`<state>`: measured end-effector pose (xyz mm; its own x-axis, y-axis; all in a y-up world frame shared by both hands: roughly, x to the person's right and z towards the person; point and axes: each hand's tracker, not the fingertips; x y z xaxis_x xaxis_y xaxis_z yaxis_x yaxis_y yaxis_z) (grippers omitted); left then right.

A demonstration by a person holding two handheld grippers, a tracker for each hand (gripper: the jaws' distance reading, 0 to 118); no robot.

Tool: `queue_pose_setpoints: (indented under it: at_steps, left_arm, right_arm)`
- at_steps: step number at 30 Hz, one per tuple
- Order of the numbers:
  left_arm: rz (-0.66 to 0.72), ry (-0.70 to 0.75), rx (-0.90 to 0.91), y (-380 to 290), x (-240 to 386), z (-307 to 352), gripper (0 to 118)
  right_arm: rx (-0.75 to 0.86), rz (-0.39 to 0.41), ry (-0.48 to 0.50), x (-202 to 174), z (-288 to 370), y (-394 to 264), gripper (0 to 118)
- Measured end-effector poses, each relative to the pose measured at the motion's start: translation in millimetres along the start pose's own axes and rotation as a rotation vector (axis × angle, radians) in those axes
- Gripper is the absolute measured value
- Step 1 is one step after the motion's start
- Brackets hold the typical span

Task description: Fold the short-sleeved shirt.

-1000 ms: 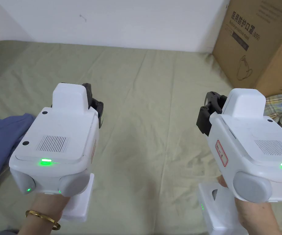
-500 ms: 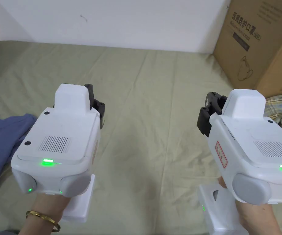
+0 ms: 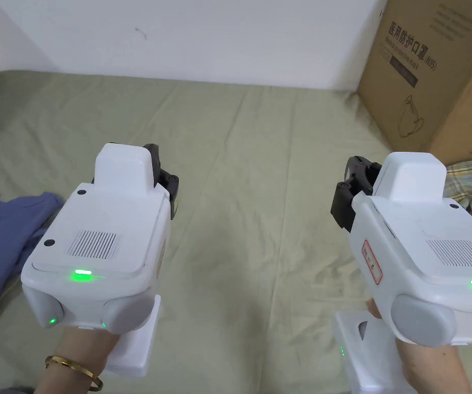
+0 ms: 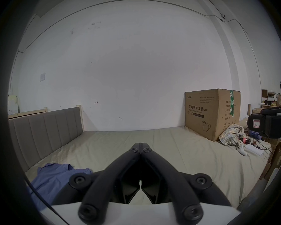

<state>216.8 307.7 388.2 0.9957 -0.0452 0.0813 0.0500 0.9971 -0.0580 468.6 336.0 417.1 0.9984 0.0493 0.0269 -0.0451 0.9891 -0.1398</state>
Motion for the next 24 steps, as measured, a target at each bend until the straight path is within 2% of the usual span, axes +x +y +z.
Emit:
queue_pose_setpoints:
  at_steps: [7,11,16,24]
  left_arm:
    - [0.007,0.008,0.001,0.2,-4.7,2.4,0]
    - [0.011,0.048,-0.001,-0.2,-20.7,8.6,0]
    - [-0.004,0.147,-0.001,0.2,-52.4,23.9,0]
    - [0.004,0.361,-0.008,-1.4,-117.2,58.9,0]
  right_arm:
    - [-0.002,0.006,0.017,-5.1,-1.8,1.6,0]
    - [-0.001,0.017,0.059,-19.8,-5.5,2.9,0]
    - [0.005,0.030,0.160,-53.5,-15.0,5.1,0]
    - [0.010,0.050,0.366,-129.3,-29.2,10.2,0]
